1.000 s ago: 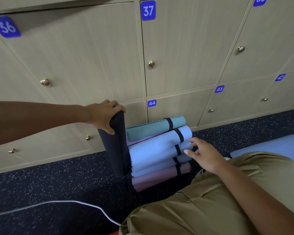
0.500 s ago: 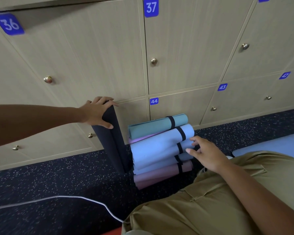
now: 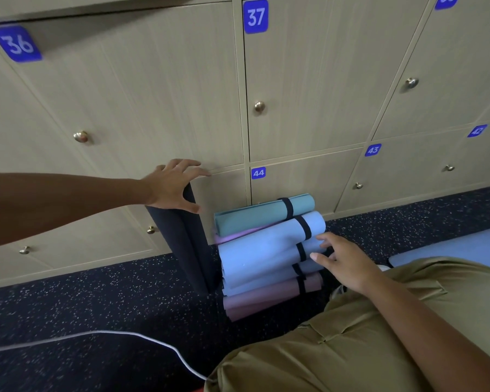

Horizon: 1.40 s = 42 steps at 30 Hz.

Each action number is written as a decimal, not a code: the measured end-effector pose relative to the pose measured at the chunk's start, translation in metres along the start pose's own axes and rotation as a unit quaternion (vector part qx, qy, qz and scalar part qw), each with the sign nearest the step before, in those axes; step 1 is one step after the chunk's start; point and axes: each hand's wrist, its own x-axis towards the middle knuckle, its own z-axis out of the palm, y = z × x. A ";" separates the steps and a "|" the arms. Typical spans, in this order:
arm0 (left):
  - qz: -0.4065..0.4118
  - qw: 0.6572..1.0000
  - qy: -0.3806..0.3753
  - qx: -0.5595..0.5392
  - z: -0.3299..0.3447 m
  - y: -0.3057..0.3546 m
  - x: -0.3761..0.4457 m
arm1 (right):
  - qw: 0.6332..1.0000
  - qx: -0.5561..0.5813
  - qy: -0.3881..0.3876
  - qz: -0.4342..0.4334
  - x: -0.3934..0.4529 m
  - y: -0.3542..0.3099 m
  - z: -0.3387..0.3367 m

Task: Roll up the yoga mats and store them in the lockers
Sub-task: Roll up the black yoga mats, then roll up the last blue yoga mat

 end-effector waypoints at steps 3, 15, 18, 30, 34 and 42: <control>0.007 1.000 -0.005 0.002 0.001 -0.001 -0.001 | 1.000 -0.002 -0.001 0.001 0.000 0.001 0.000; 0.055 0.998 0.009 0.034 -0.020 0.007 -0.003 | 1.000 0.004 0.014 0.007 -0.002 -0.005 -0.002; 0.070 0.997 0.029 0.016 -0.030 0.014 0.009 | 0.999 0.014 0.040 0.006 -0.002 -0.007 -0.006; 0.212 0.972 0.084 -0.058 -0.060 0.136 0.079 | 0.986 0.045 0.155 0.038 -0.008 0.024 -0.109; 0.263 0.958 0.097 -0.066 -0.078 0.197 0.111 | 0.977 0.042 0.200 0.054 -0.021 0.052 -0.155; 0.354 0.926 0.038 -0.130 -0.082 0.338 0.158 | 0.952 0.083 0.261 0.137 -0.073 0.133 -0.195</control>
